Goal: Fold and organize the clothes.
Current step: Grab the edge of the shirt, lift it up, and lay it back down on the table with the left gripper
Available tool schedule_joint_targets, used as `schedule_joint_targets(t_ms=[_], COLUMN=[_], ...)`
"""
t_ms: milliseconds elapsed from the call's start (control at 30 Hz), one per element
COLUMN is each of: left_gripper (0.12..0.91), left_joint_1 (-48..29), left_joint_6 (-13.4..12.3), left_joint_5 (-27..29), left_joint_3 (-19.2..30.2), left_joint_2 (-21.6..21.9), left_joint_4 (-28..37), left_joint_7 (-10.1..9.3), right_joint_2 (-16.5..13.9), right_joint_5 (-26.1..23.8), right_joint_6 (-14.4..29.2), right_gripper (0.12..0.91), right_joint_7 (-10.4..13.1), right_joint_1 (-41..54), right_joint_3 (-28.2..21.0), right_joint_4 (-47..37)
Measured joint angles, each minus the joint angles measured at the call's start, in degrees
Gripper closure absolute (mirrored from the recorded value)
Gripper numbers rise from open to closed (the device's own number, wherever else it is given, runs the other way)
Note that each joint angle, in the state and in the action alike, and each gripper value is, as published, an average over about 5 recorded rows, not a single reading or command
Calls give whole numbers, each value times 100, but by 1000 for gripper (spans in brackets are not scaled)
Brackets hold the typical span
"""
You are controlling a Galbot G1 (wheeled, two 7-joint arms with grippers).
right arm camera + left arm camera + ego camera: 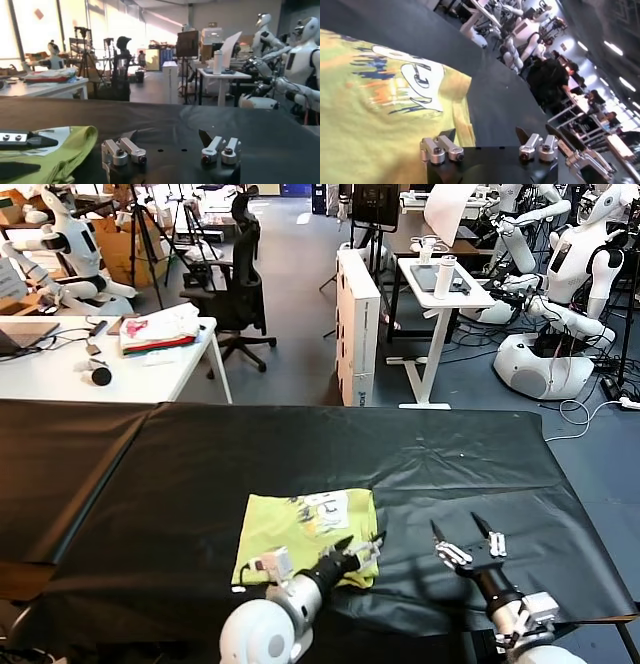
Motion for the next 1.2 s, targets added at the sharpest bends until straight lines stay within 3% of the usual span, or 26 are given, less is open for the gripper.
schedule_joint_targets(t_ms=[167, 300, 433, 567, 700, 867, 1033, 1200], left_gripper=[123, 123, 123, 123, 123, 123, 123, 123], left_joint_1=[132, 281, 445, 505, 499, 536, 652, 722], left_joint_6=[-620, -1247, -1868, -2315, -2469, -2599, -2685, -2696], left_joint_5=[116, 255, 371, 511, 356, 384, 503, 637], left_joint_3=[-626, -1185, -1632, -1809, -1857, -1810, -1771, -1768], left_joint_2=[165, 987, 1695, 1911, 1850, 1550, 1212, 1006], left_joint_4=[-175, -105, 89, 291, 439, 592, 652, 553], left_joint_7=[417, 631, 719, 675, 578, 555, 559, 557], right_joint_2=[-185, -208, -173, -140, -136, -154, -239, -233], right_joint_5=[63, 64, 67, 95, 131, 90, -137, -406], right_joint_6=[150, 188, 210, 220, 226, 115, -92, 9], right_gripper=[118, 118, 118, 118, 118, 118, 118, 118], right_joint_7=[-26, -35, -40, -41, 22, 317, 272, 201], right_joint_1=[99, 143, 89, -5, -54, 133, 824, 1766], right_joint_3=[-142, -261, -290, -245, -183, -335, -858, -1574], right_joint_4=[-111, -153, -122, -36, 19, -62, -357, -930])
